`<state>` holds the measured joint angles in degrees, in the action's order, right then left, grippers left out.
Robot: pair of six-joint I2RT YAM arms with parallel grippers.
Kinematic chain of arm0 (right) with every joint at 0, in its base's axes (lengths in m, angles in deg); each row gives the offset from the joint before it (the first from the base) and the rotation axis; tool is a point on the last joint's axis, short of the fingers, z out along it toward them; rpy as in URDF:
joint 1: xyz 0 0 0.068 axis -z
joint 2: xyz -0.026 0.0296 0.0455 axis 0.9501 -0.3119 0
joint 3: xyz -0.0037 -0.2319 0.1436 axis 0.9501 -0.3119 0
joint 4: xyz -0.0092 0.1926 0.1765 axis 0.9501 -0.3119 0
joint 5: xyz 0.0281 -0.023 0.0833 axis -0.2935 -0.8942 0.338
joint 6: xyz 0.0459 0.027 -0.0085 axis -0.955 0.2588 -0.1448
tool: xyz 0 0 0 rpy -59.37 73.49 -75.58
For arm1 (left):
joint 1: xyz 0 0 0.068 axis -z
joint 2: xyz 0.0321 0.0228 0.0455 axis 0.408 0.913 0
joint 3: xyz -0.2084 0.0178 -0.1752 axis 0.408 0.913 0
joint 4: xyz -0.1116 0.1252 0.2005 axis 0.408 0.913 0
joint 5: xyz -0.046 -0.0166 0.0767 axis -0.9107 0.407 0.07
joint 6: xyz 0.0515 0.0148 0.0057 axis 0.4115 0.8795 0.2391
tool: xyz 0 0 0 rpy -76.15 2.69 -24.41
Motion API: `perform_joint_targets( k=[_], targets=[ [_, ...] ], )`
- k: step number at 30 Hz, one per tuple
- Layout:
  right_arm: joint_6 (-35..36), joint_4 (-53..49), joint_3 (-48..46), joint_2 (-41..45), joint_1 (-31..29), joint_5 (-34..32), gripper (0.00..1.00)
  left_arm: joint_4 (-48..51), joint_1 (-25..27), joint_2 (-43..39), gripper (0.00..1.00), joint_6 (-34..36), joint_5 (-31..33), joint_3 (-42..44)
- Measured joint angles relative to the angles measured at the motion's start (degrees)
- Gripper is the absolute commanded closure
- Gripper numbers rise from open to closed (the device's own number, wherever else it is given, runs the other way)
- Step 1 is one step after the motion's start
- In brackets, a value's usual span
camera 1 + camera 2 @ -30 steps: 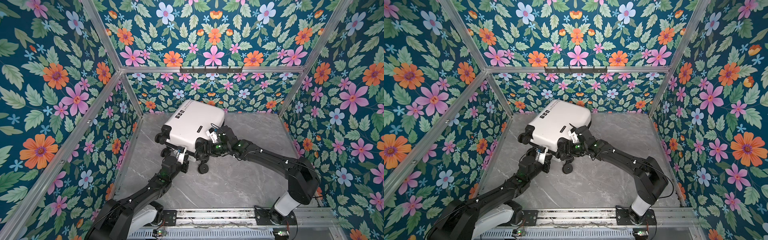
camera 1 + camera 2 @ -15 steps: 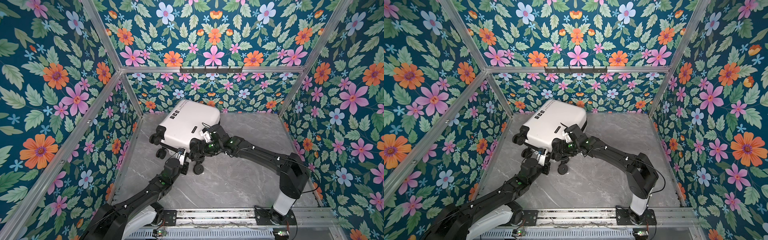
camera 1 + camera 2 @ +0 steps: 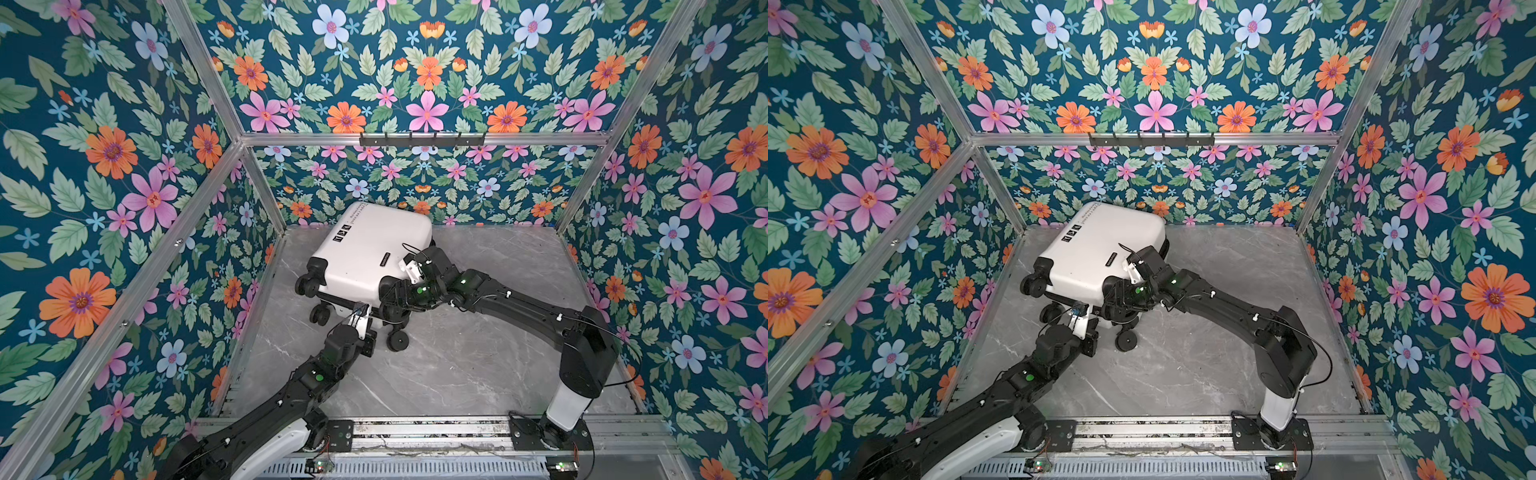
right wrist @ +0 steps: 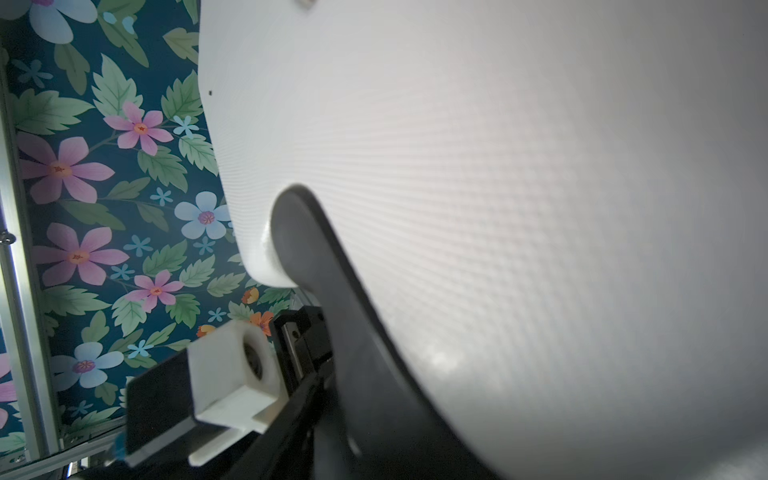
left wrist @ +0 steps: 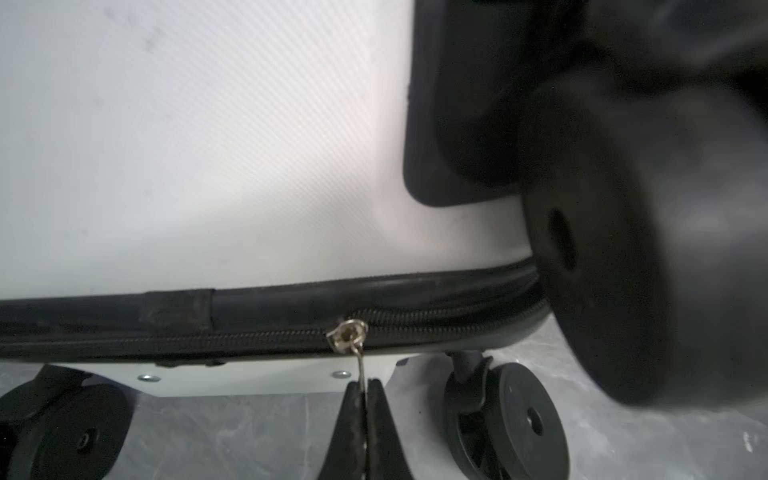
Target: Pack the luggage
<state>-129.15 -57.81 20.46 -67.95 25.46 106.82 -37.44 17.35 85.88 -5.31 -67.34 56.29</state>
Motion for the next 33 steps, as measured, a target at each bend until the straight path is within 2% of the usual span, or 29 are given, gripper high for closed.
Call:
perform_joint_targets(
  k=[6, 13, 19, 33],
  targets=[
    [0.3, -2.1, 2.7, -0.8, 0.0, -0.2, 0.43, 0.6, 0.0, -2.2, 1.0, -0.2, -0.2, -0.1],
    [0.0, -3.9, 2.8, -0.5, 0.0, -0.9, 0.29, -4.4, 0.3, -0.8, 1.0, -2.4, -0.1, 2.1],
    [-1.9, -5.1, 1.4, 0.8, -0.9, -4.9, 0.21, -7.4, 0.6, 2.4, 1.0, -2.9, -1.0, 2.2],
    [-1.2, -28.3, 13.6, 1.0, -2.0, -18.0, 0.21, -9.8, 1.0, 4.5, 1.0, -2.3, -8.7, 1.9]
  ],
)
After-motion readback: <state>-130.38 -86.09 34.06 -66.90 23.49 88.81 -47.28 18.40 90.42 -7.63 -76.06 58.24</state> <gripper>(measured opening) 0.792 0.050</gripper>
